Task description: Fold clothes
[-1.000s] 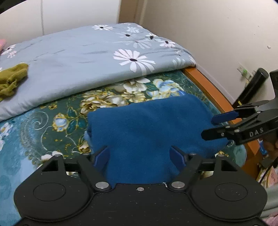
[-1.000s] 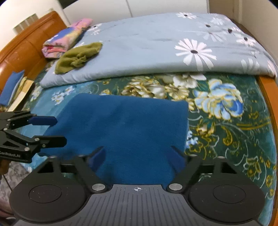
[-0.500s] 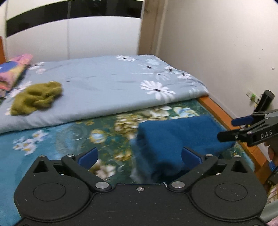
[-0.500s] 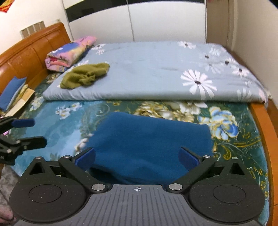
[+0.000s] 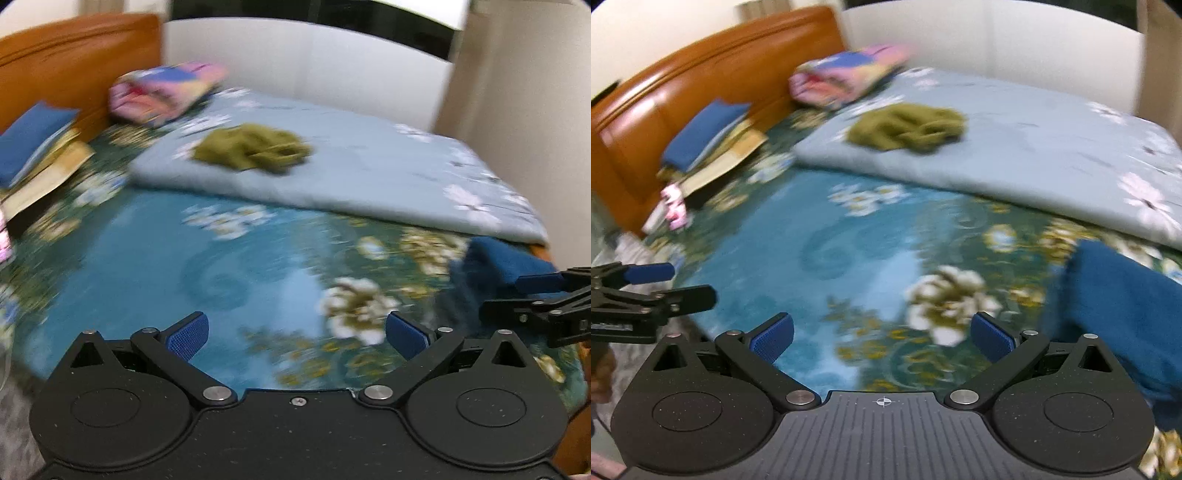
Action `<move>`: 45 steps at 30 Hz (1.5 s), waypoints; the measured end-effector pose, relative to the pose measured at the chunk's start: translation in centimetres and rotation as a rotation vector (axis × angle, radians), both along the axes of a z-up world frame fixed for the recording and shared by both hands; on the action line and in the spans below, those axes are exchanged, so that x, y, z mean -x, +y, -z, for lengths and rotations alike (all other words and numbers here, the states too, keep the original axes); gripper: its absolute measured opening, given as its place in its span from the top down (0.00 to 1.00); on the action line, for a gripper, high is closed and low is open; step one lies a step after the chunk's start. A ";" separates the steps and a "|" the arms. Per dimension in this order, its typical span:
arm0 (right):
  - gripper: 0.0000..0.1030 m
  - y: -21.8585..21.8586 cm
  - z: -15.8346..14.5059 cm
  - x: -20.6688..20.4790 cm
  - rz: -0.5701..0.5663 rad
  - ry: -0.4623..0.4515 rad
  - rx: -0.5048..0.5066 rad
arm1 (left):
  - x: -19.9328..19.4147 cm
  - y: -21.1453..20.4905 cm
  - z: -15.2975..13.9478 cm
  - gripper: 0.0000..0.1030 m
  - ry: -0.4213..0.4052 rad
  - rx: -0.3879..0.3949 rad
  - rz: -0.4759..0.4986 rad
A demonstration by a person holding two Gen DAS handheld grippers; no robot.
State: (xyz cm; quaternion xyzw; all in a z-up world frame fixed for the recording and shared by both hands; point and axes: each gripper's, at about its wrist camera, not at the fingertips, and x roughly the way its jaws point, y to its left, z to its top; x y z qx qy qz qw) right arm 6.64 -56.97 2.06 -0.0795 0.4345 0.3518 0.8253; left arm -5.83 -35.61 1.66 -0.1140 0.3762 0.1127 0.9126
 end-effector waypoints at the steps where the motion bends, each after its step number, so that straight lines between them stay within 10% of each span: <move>1: 0.00 1.4 0.1 0.2 -0.028 0.000 0.008 | 0.3 0.9 0.3 0.02 0.012 0.004 -0.027; 8: 0.00 10.2 2.6 -1.2 -0.130 0.051 0.009 | 0.0 8.2 2.2 0.02 0.066 0.040 -0.151; 21: 0.00 19.5 4.9 -6.5 -0.093 0.169 -0.020 | -5.7 15.4 0.6 0.02 0.189 -0.108 -0.076; 27: 0.00 21.6 4.6 -6.4 0.027 0.148 0.002 | -7.0 18.2 1.3 0.02 0.195 -0.179 0.027; 45: 0.00 26.0 1.9 4.7 0.421 0.077 0.038 | -5.3 30.3 1.3 0.02 0.168 -0.060 0.274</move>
